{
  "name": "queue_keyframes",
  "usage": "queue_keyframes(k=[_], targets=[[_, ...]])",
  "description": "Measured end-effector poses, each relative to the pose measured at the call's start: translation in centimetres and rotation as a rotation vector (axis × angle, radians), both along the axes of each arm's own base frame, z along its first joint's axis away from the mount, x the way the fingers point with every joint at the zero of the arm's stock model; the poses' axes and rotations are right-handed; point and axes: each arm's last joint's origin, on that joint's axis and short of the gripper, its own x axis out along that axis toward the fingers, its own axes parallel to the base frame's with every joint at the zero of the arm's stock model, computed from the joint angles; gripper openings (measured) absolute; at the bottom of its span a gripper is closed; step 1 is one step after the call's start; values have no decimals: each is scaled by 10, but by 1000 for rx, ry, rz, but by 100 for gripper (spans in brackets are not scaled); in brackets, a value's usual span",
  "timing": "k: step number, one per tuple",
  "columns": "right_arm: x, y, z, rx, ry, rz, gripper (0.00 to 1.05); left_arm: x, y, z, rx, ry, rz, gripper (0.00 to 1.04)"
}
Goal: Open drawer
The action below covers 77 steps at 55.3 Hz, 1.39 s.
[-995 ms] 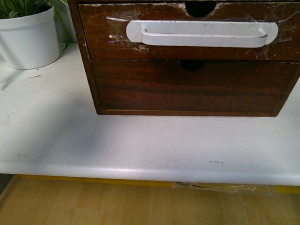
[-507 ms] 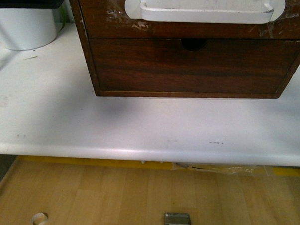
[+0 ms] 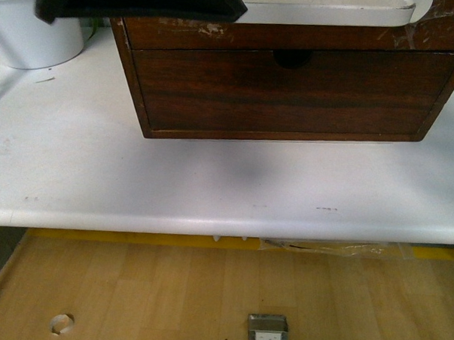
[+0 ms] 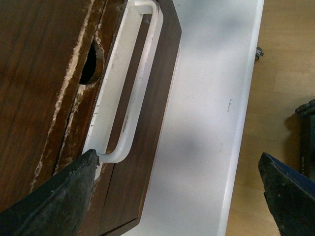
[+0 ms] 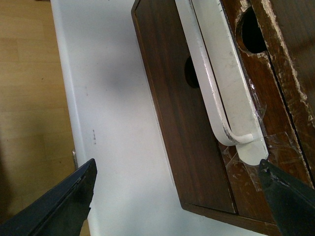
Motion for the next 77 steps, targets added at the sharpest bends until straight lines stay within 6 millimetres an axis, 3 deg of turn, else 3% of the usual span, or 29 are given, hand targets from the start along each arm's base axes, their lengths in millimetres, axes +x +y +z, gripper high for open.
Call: queue_keyframes(k=[14, 34, 62, 77], targets=[[0, -6, -1, -2, 3, -1, 96, 8, -16, -18, 35, 9, -16, 99], [3, -9, -3, -8, -7, -8, 96, 23, -23, -36, 103, -15, 14, 99], [8, 10, -7, -23, -10, 28, 96, 33, -27, -48, 176, -49, 4, 99], [20, 24, -20, -34, 1, 23, 96, 34, -26, -49, 176, -49, -3, 99]])
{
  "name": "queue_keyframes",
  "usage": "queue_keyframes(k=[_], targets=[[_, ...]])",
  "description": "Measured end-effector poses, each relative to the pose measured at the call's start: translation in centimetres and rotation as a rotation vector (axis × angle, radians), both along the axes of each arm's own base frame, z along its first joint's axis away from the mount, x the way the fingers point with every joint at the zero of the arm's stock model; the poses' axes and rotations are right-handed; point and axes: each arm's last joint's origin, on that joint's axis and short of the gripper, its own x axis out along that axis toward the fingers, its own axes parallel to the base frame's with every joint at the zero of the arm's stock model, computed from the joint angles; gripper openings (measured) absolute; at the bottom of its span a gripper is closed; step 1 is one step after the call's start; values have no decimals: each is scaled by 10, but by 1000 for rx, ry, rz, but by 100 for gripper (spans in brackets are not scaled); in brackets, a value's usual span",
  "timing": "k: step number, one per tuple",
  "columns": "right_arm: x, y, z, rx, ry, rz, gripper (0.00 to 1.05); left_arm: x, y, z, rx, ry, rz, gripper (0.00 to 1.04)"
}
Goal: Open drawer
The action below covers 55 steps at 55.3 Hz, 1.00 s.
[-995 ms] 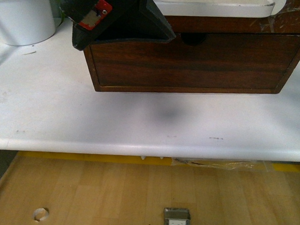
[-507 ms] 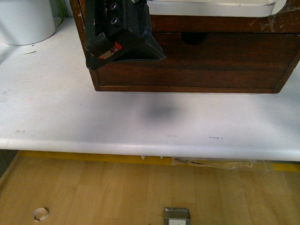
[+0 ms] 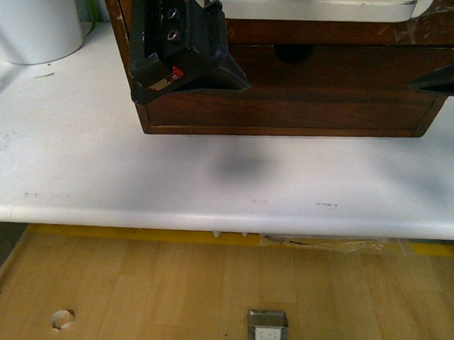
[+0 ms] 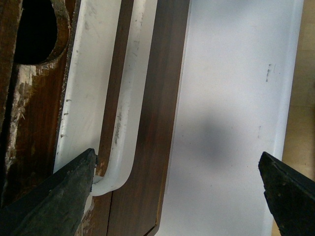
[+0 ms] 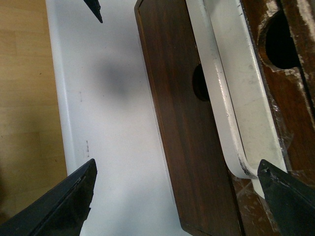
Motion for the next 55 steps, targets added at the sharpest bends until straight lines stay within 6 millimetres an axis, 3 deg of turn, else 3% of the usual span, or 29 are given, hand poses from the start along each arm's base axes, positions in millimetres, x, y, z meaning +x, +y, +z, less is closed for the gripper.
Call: queue_keyframes(k=[23, 55], targets=[[20, 21, -14, -11, 3, -8, 96, 1, 3, -1, 14, -12, -10, 99], [24, 21, -22, -75, 9, -2, 96, 2, 2, -2, 50, -14, -35, 99]])
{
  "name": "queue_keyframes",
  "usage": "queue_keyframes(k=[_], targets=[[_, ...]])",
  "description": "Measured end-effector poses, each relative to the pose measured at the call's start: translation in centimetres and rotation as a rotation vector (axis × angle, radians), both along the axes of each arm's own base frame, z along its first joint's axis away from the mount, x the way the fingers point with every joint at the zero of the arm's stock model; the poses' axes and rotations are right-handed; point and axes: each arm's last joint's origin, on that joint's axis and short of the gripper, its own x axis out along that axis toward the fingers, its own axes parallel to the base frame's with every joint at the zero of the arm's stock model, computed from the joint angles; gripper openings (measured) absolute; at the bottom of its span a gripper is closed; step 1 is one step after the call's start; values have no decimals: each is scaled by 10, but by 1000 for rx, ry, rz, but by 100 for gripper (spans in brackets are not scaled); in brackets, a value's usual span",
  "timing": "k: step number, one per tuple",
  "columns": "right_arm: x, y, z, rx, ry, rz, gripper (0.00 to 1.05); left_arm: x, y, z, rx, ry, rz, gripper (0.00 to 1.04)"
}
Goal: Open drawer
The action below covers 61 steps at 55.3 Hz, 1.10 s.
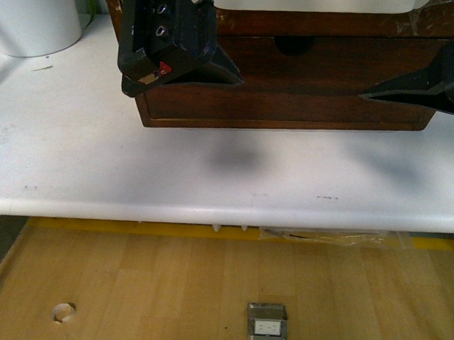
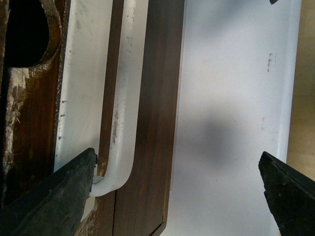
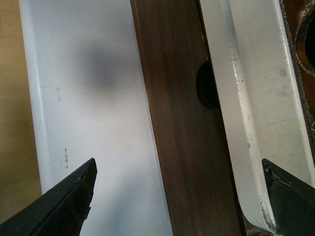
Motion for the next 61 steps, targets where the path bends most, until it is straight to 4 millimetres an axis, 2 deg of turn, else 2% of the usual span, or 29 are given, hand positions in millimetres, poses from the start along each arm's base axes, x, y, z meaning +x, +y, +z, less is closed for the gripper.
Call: queue_keyframes(k=[32, 50, 61], targets=[[-3, 2, 8, -58, 69, 100, 96, -8, 2, 8, 90, 50, -64, 99], [-16, 1, 13, -77, 93, 160, 96, -24, 6, 13, 130, 80, -107, 99], [-30, 0, 14, -87, 106, 201, 96, -38, 8, 14, 158, 88, -139, 99]])
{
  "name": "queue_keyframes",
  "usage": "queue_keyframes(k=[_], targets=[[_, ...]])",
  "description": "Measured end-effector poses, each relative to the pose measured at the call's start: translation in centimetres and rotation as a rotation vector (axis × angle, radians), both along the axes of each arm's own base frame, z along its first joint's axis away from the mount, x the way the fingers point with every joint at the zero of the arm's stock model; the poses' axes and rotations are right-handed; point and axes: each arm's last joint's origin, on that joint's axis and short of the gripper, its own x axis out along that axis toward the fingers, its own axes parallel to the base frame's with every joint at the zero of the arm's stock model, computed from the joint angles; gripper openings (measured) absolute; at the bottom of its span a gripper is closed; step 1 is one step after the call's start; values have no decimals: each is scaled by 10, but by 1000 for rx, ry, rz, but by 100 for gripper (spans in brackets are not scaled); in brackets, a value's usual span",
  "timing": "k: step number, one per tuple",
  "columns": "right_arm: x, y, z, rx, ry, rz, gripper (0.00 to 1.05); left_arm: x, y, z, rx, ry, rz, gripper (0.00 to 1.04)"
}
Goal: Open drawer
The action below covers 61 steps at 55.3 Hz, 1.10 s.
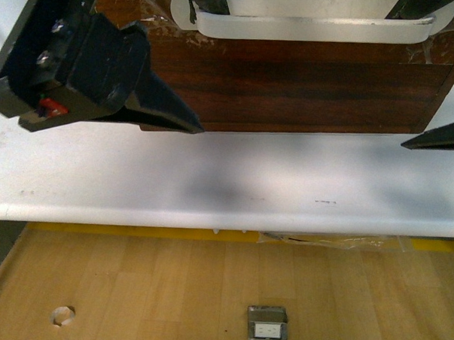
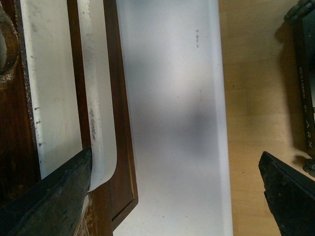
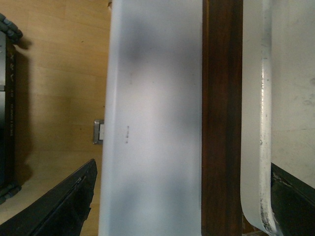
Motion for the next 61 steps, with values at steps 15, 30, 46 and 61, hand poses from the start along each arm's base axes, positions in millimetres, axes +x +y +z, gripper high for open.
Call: queue_keyframes(k=[15, 30, 46, 61], targets=[[-13, 0, 3, 15, -19, 39, 96, -11, 2, 0, 5, -13, -21, 99], [-24, -10, 13, 168, -56, 20, 96, -20, 8, 2, -92, -86, 26, 99], [-48, -42, 24, 350, -186, -123, 96, -39, 38, 29, -311, -308, 175, 99], [-80, -74, 28, 564, -293, -359, 96, -57, 72, 22, -503, -534, 558, 99]])
